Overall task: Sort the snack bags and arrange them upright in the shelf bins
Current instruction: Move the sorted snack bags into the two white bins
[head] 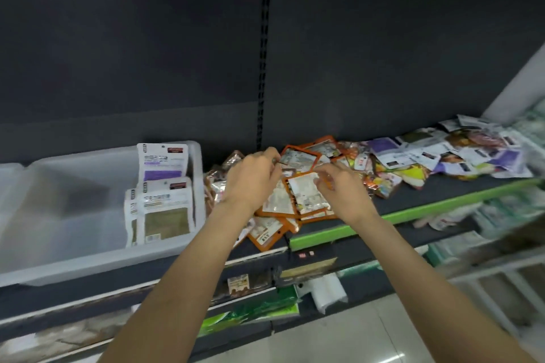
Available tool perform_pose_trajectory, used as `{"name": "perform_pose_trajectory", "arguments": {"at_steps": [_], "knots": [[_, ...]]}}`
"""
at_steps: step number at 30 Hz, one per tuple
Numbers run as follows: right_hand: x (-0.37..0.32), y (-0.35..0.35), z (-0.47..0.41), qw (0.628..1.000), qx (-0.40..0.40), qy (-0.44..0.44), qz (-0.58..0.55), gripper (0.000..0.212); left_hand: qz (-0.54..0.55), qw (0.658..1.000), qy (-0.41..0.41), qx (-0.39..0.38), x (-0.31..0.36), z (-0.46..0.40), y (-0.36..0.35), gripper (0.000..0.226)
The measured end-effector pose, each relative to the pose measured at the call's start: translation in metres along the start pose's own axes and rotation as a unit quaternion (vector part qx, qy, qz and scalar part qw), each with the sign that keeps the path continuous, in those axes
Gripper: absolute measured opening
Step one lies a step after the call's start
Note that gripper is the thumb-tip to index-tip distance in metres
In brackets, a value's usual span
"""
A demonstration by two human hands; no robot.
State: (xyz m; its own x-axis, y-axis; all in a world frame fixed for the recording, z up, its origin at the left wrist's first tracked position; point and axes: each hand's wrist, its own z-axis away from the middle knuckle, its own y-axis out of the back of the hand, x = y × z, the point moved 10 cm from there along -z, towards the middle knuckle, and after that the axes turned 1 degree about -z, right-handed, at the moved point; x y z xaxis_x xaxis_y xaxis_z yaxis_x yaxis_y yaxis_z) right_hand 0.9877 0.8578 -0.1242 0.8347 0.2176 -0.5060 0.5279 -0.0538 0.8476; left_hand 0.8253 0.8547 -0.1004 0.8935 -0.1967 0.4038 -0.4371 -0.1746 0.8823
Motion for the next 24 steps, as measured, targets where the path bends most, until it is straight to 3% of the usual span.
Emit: {"name": "perform_pose_trajectory", "arguments": {"at_steps": [10, 24], "knots": [[0.192, 0.116, 0.005, 0.997, -0.003, -0.062, 0.037, 0.028, 0.059, 0.997, -0.047, -0.024, 0.195, -0.069, -0.102, 0.021], [0.42, 0.209, -0.073, 0.988, 0.019, -0.141, 0.064, 0.031, 0.082, 0.988, -0.082, -0.106, 0.36, -0.22, -0.257, 0.023]]}}
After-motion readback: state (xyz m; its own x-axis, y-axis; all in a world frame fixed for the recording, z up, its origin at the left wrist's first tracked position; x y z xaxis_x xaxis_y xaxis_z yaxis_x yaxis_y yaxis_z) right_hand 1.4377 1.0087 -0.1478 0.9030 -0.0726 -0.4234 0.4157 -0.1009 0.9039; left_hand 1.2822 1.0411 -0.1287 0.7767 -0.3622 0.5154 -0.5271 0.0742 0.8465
